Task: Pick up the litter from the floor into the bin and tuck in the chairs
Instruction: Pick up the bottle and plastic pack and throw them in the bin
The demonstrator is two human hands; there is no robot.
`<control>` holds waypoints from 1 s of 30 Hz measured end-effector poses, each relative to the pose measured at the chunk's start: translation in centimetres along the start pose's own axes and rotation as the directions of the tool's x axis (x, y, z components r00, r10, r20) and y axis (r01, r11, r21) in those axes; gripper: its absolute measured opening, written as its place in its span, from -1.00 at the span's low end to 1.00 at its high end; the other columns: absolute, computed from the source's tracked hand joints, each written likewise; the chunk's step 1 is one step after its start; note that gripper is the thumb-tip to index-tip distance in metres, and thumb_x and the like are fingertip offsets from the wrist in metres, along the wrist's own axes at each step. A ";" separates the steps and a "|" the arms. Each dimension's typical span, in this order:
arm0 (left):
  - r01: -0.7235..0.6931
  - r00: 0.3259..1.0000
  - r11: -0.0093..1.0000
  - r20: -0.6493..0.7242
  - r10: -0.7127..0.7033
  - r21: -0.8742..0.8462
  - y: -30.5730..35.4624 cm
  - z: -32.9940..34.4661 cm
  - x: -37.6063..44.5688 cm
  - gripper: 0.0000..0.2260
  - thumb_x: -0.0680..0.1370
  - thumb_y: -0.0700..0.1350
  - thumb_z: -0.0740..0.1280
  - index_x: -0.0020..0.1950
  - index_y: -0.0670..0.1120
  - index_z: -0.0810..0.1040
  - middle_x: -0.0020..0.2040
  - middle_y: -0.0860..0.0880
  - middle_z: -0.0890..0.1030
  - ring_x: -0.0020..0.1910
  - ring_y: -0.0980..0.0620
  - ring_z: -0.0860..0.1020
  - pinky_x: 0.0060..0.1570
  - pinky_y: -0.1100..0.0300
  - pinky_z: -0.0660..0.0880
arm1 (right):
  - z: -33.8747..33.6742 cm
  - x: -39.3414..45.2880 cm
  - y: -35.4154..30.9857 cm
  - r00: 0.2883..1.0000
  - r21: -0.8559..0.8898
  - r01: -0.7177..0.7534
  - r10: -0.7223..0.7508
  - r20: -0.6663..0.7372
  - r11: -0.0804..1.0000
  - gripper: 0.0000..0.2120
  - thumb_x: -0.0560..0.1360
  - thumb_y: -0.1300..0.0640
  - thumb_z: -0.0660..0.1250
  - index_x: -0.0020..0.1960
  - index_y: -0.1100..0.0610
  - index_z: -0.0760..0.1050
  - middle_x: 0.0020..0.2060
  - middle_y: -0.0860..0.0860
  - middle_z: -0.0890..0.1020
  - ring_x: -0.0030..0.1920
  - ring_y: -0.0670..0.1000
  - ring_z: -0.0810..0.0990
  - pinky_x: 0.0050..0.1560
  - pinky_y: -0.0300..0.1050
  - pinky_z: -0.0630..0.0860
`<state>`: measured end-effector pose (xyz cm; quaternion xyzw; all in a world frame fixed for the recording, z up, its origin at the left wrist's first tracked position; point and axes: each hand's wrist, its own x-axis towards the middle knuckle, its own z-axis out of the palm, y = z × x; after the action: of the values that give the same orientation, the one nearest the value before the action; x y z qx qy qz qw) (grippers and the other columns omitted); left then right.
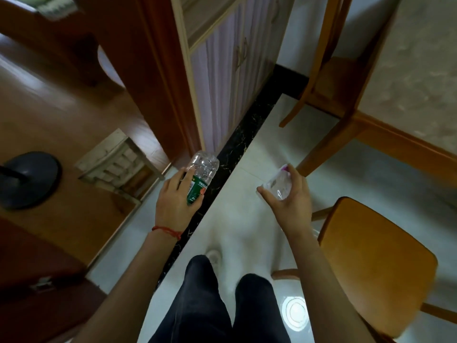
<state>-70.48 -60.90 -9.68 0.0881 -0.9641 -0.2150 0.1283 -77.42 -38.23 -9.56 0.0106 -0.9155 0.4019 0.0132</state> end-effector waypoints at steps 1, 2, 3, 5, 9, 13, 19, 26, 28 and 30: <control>0.012 1.000 1.000 -0.017 -0.012 0.010 0.1 -0.1 -1.2 -0.50 0.35 -0.21 0.51 0.23 -0.32 0.48 0.11 -0.36 0.54 -0.01 -0.39 0.51 -0.05 -0.24 0.51 | -0.1 -0.6 0.2 1.000 0.000 0.011 -0.011 0.015 1.000 -0.21 0.25 -0.36 0.33 0.36 -0.05 0.20 0.26 0.00 0.43 0.21 0.07 0.45 0.14 0.07 0.48; 0.029 0.999 0.999 -0.037 -0.029 0.018 0.3 -0.2 -2.4 -0.51 0.36 -0.18 0.48 0.22 -0.32 0.48 0.12 -0.36 0.54 0.00 -0.39 0.51 -0.02 -0.24 0.51 | -0.2 -1.3 0.4 0.999 0.004 0.025 -0.025 0.029 1.000 -0.22 0.25 -0.36 0.33 0.35 -0.06 0.20 0.25 -0.01 0.44 0.20 0.06 0.45 0.12 0.05 0.48; 0.050 0.997 0.998 -0.055 -0.048 0.025 0.6 -0.3 -3.7 -0.52 0.37 -0.15 0.45 0.22 -0.33 0.48 0.12 -0.36 0.54 0.00 -0.38 0.51 -0.01 -0.23 0.50 | -0.3 -2.0 0.6 0.998 0.011 0.041 -0.041 0.042 0.999 -0.22 0.24 -0.36 0.33 0.34 -0.06 0.21 0.24 -0.02 0.44 0.18 0.04 0.44 0.10 0.01 0.48; 0.087 0.993 0.996 -0.086 -0.084 0.028 1.3 -0.3 -6.5 -0.52 0.36 -0.17 0.47 0.22 -0.34 0.49 0.11 -0.36 0.54 0.00 -0.37 0.52 -0.01 -0.21 0.51 | -0.7 -3.5 1.1 0.996 0.027 0.066 -0.068 0.060 0.997 -0.23 0.24 -0.37 0.32 0.33 -0.06 0.22 0.23 -0.03 0.45 0.15 -0.03 0.42 0.07 -0.09 0.45; 0.172 0.976 0.985 -0.137 -0.168 0.019 2.6 -0.6 -11.7 -0.52 0.34 -0.25 0.52 0.20 -0.33 0.50 0.11 -0.35 0.55 0.01 -0.34 0.54 -0.04 -0.21 0.53 | -1.4 -6.8 1.9 0.984 0.041 0.124 -0.129 0.121 0.991 -0.23 0.27 -0.31 0.38 0.35 -0.04 0.22 0.23 -0.02 0.44 0.12 -0.11 0.36 0.05 -0.17 0.36; 0.239 0.956 0.971 -0.185 -0.230 0.029 3.3 -1.4 -16.5 -0.52 0.31 -0.25 0.53 0.18 -0.33 0.51 0.08 -0.34 0.56 -0.03 -0.33 0.55 -0.08 -0.17 0.55 | -2.1 -10.0 2.6 0.958 0.030 0.183 -0.186 0.218 0.983 -0.22 0.28 -0.26 0.42 0.37 0.00 0.21 0.23 0.00 0.41 0.15 -0.06 0.38 0.09 -0.14 0.38; 0.274 0.942 0.961 -0.211 -0.261 0.038 3.8 -2.8 -22.5 -0.49 0.30 -0.25 0.54 0.20 -0.33 0.50 0.08 -0.35 0.55 -0.03 -0.35 0.53 -0.07 -0.17 0.52 | -2.9 -14.8 2.9 0.942 0.044 0.240 -0.244 0.231 0.970 -0.23 0.29 -0.25 0.42 0.37 0.02 0.22 0.20 0.02 0.43 0.13 -0.07 0.38 0.06 -0.17 0.37; 0.269 0.946 0.962 -0.201 -0.255 0.048 4.0 -4.6 -29.9 -0.49 0.33 -0.24 0.53 0.22 -0.32 0.49 0.09 -0.35 0.55 -0.05 -0.35 0.52 -0.07 -0.16 0.50 | -3.9 -22.3 3.3 0.931 0.057 0.284 -0.290 0.223 0.957 -0.25 0.30 -0.20 0.44 0.36 0.05 0.24 0.18 0.04 0.45 0.10 -0.12 0.35 0.10 -0.14 0.40; 0.280 0.944 0.958 -0.198 -0.264 0.055 4.2 -5.2 -32.6 -0.50 0.34 -0.24 0.52 0.23 -0.31 0.48 0.10 -0.34 0.55 -0.05 -0.34 0.52 -0.06 -0.15 0.50 | -4.3 -24.6 3.5 0.928 0.064 0.287 -0.294 0.228 0.956 -0.25 0.30 -0.20 0.44 0.36 0.05 0.24 0.16 0.04 0.45 0.08 -0.14 0.32 0.08 -0.16 0.39; 0.301 0.938 0.952 -0.197 -0.284 0.060 4.4 -5.8 -35.4 -0.50 0.35 -0.23 0.52 0.23 -0.31 0.48 0.10 -0.33 0.55 -0.03 -0.34 0.53 -0.04 -0.14 0.49 | -4.8 -26.8 3.5 0.925 0.065 0.283 -0.290 0.246 0.957 -0.25 0.30 -0.18 0.45 0.36 0.05 0.24 0.17 0.04 0.44 0.08 -0.15 0.30 0.07 -0.18 0.36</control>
<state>-35.67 -51.24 -10.09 0.2558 -0.9327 -0.1792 0.1803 -50.64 -32.06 -9.79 0.1956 -0.8925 0.4039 -0.0450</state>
